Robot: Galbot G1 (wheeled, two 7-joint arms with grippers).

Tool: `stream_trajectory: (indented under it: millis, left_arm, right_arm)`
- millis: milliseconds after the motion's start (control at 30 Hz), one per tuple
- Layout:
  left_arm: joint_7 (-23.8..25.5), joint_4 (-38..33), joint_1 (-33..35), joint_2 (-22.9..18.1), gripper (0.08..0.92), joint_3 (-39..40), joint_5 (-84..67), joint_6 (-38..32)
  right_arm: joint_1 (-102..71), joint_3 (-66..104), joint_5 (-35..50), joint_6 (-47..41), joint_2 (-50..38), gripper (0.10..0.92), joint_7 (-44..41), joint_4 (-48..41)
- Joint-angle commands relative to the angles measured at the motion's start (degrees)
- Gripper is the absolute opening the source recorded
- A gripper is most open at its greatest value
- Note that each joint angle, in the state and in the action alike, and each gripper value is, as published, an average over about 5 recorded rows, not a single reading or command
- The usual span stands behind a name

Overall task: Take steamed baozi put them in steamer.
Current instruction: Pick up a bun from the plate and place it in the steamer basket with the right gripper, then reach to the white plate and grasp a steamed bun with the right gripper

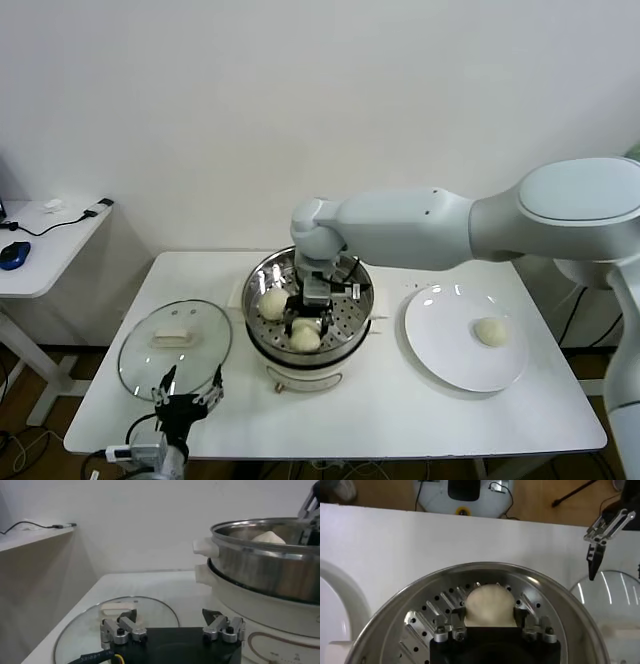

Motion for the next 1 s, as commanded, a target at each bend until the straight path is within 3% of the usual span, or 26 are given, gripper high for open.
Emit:
stream_trajectory:
  millis: [33,167,300,433,633,800,1000]
  left_arm:
    - [-0.04,-0.16,0.11,0.05,0.823,0.08,-0.04,-0.02]
    - [-0.02,-0.52,0.3,0.01,0.823,0.23,0.06,-0.08]
    - [-0.01,-0.87,0.43,0.04,0.823,0.33,0.16,-0.16]
    - [-0.01,-1.24,0.5,0.15,0.823,0.42,0.18,-0.2]
    - [0.01,-1.04,0.38,0.2,0.823,0.61,0.21,-0.52]
    - [0.16,-0.75,0.25,-0.17,0.823,0.64,0.52,-0.67]
    - [0.42,-0.68,1.03,-0.91,0.823,0.51,1.28,-0.82]
  right_arm:
    - [1.99,0.21,2.0,1.88,0.21,0.756,0.55,-1.5]
    - [9.31,-2.4,13.18,0.21,-3.55,0.816,-3.58,1.17]
    - [18.9,-9.84,28.15,-4.36,-10.25,0.822,-7.5,2.84]
    - [27.64,-16.98,37.21,-17.31,-20.55,0.823,-8.21,2.89]
    - [33.3,-27.13,35.79,-37.49,-37.24,0.823,-4.54,7.18]
    - [25.22,-27.35,28.38,-39.85,-48.38,0.823,-4.05,5.47]
    - [5.74,-12.91,18.93,-39.9,-53.32,0.823,-2.59,-0.53]
